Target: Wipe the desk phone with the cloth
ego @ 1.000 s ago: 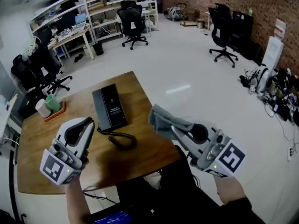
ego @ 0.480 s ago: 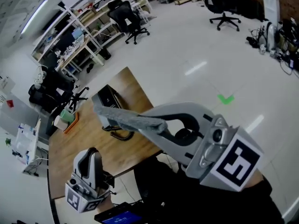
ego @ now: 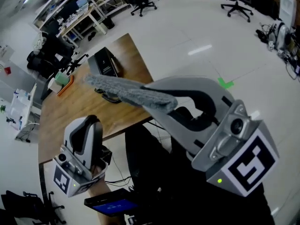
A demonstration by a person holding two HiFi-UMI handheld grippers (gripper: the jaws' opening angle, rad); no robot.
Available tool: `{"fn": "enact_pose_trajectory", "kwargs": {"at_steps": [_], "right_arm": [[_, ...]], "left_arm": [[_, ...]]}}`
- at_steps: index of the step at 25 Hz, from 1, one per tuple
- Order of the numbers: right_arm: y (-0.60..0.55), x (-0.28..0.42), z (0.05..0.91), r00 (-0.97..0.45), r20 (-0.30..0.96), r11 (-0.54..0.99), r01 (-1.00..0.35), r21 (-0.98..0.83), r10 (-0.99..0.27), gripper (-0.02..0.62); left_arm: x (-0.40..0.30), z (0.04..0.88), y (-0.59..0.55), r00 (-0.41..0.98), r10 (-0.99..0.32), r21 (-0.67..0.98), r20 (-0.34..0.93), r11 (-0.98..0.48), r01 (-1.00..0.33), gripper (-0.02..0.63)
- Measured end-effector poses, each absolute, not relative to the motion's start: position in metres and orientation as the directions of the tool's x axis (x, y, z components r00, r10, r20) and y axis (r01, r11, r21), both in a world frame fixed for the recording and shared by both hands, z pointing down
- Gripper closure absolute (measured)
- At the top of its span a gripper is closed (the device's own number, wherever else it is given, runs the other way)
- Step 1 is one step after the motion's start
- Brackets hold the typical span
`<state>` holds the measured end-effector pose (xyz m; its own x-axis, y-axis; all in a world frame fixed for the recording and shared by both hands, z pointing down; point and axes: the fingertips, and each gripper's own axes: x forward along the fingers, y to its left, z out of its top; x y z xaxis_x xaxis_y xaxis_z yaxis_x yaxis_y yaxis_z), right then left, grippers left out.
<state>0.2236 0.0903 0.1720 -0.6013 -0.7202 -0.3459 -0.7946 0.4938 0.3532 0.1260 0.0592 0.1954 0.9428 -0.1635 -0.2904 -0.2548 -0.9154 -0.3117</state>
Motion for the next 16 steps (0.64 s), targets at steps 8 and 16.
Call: {"fn": "enact_pose_trajectory", "kwargs": {"at_steps": [8, 16], "right_arm": [[0.097, 0.212, 0.166, -0.624, -0.378, 0.502, -0.778, 0.378, -0.683, 0.572], [0.103, 0.185, 0.153, -0.637, -0.412, 0.502, -0.769, 0.396, -0.651, 0.572]], "left_arm": [[0.127, 0.179, 0.068, 0.929, -0.158, -0.274, -0.334, -0.927, -0.256, 0.598], [0.102, 0.167, 0.07, 0.914, -0.187, -0.265, -0.36, -0.919, -0.292, 0.598]]}}
